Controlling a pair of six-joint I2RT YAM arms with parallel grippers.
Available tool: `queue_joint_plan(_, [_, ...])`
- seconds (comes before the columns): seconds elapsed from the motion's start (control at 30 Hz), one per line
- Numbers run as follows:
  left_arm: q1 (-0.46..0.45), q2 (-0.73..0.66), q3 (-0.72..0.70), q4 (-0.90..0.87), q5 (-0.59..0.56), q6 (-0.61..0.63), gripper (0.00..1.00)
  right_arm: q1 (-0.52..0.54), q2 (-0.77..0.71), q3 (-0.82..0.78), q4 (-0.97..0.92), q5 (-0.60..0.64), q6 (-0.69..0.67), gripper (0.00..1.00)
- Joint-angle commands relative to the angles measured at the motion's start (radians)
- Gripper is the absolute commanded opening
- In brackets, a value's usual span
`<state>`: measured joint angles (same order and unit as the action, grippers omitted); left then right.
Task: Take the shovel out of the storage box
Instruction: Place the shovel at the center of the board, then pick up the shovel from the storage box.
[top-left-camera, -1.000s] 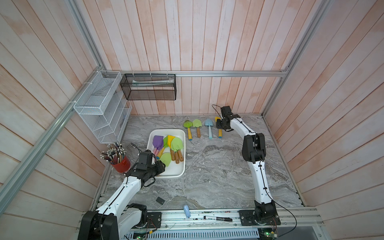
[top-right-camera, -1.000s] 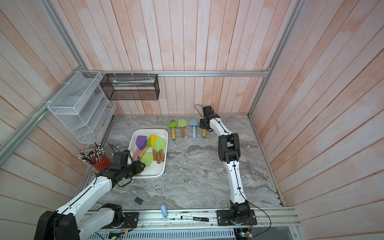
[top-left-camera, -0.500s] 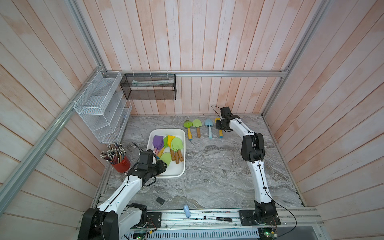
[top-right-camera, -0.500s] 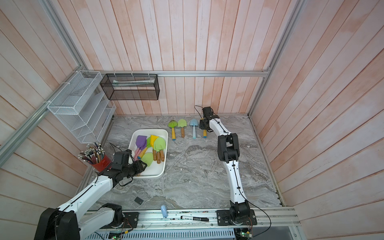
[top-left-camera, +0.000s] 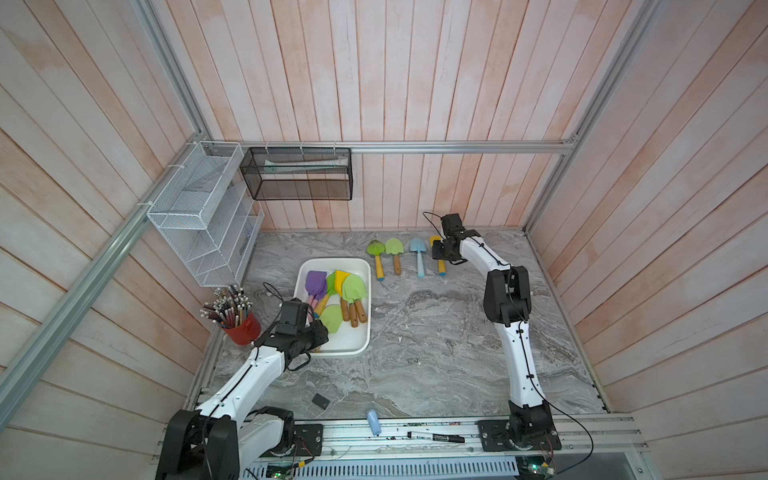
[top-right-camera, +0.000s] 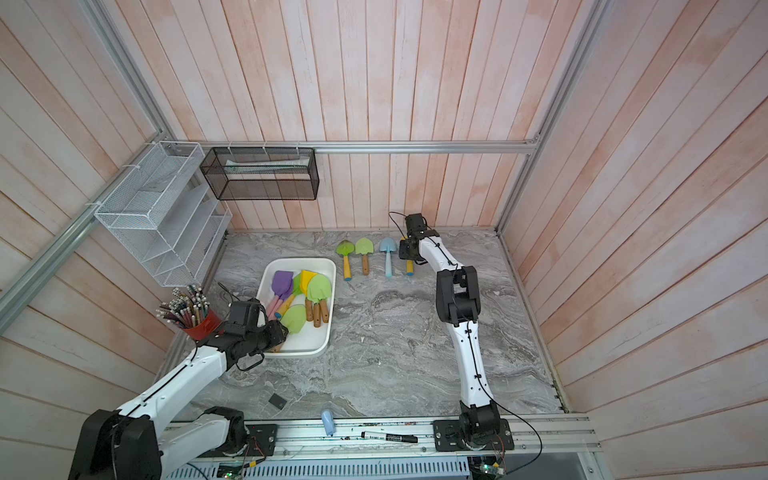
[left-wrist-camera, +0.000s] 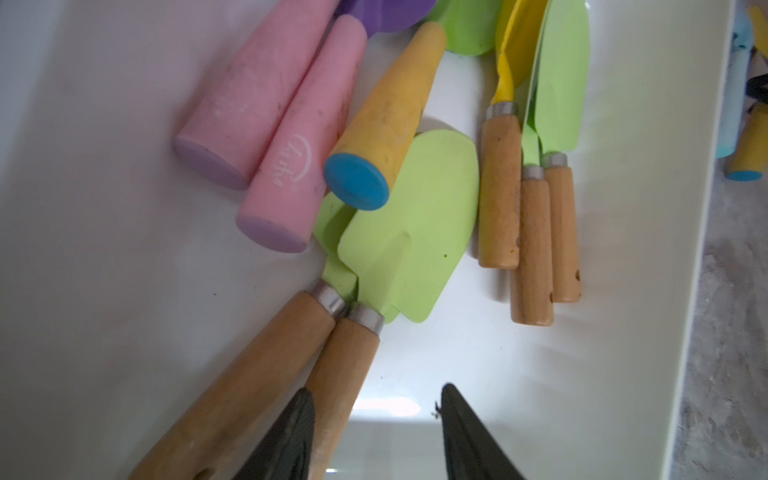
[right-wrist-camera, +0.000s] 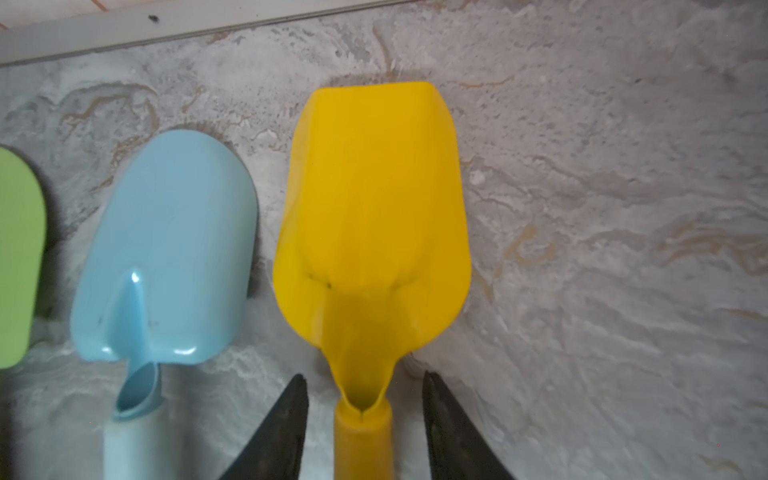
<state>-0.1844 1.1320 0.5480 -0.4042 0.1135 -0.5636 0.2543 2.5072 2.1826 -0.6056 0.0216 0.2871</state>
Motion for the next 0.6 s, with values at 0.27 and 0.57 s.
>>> queue_joint_plan(0.27, [-0.024,0.120,0.019,0.018,-0.019,0.052,0.52,-0.004,-0.333,-0.298,0.131,-0.025,0.032,0.53])
queue_joint_plan(0.57, [-0.096,0.189,0.054,0.001,0.011,0.054,0.52,-0.004,-0.386,-0.373,0.163,-0.022,0.033,0.53])
